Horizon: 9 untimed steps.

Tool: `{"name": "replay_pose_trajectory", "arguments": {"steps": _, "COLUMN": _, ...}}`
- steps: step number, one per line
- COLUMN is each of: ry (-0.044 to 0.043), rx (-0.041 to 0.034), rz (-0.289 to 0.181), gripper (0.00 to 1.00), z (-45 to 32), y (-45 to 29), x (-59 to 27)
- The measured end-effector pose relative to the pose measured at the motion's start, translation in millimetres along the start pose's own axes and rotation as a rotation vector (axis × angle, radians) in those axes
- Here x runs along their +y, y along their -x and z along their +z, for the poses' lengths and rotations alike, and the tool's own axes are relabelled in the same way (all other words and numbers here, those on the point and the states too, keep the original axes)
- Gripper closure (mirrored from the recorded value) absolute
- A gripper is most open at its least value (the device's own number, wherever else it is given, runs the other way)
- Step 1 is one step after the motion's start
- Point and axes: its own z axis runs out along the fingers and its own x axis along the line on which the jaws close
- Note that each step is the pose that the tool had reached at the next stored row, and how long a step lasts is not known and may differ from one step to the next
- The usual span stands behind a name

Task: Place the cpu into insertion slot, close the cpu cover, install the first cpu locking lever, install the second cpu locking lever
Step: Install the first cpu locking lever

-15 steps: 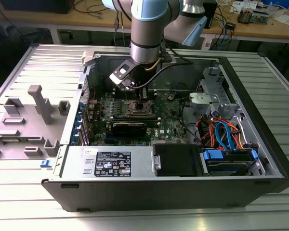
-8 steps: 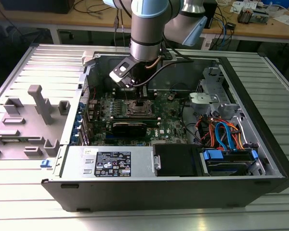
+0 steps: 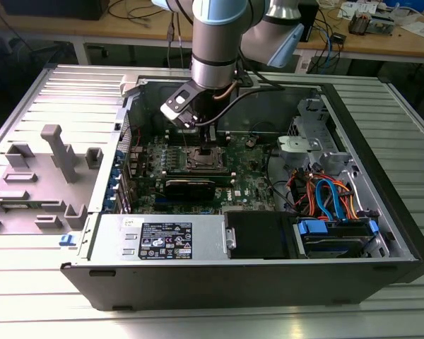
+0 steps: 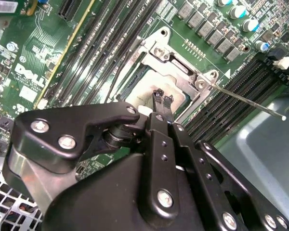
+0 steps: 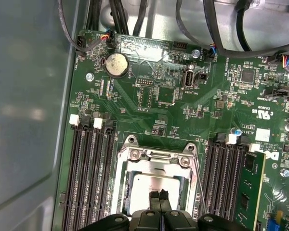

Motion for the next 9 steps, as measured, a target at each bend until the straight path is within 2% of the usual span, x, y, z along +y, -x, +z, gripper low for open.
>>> {"name": "replay_pose_trajectory", "arguments": {"steps": 9, "ry": 0.0000, "rx": 0.0032, "rz": 0.000, "gripper": 0.89, "z": -10.1, "y": 0.5, "x": -0.3}}
